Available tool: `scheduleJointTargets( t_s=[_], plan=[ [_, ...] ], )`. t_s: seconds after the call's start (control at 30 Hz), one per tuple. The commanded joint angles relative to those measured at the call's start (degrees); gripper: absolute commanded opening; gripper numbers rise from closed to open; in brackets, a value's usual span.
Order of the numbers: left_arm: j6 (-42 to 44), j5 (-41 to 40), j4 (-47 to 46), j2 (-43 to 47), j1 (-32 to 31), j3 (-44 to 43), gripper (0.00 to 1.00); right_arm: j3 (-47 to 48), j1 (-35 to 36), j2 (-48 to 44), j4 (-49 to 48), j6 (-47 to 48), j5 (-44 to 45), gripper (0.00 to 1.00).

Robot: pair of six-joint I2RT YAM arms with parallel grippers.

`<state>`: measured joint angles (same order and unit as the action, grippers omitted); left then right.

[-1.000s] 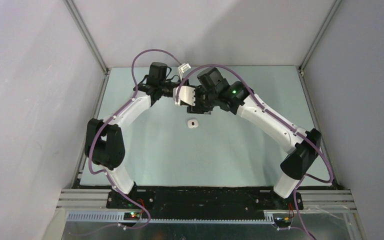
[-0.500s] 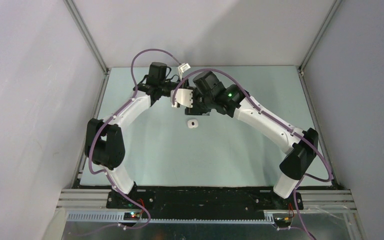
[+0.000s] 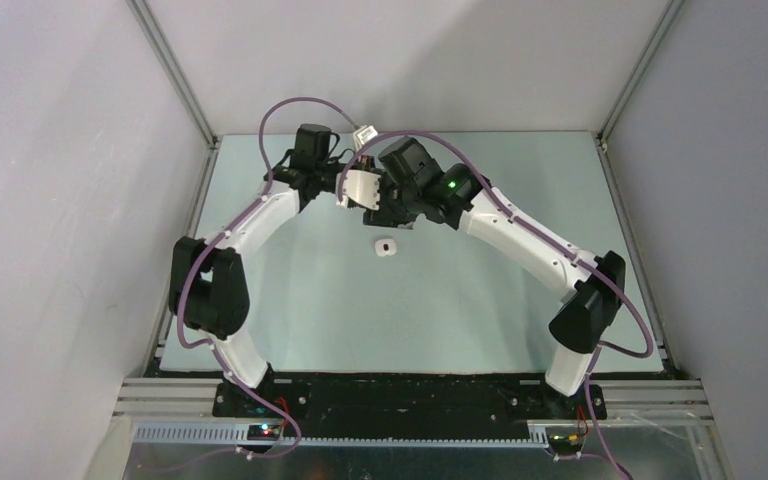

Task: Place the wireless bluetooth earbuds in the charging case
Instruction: Adjust the earbud with the charging case.

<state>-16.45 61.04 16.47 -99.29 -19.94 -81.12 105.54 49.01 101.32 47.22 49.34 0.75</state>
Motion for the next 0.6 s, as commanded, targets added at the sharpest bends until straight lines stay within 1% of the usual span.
scheduleJointTargets(
  t_s=[0.0, 0.2, 0.57],
  plan=[
    [-0.7, 4.71, -1.22, 1.4, -1.22, -1.76, 0.0, 3.37, 0.58, 1.83, -2.36, -2.59, -2.62, 0.6],
    [-0.69, 4.71, -1.2, 1.26, -1.14, -1.91, 0.0, 3.16, -0.48, -0.21, -0.79, -3.0, -4.63, 0.6],
    [-0.95, 4.59, -1.24, 1.13, -1.06, -1.99, 0.0, 0.95, -2.51, -1.87, -0.41, -1.12, -3.58, 0.6]
  ],
)
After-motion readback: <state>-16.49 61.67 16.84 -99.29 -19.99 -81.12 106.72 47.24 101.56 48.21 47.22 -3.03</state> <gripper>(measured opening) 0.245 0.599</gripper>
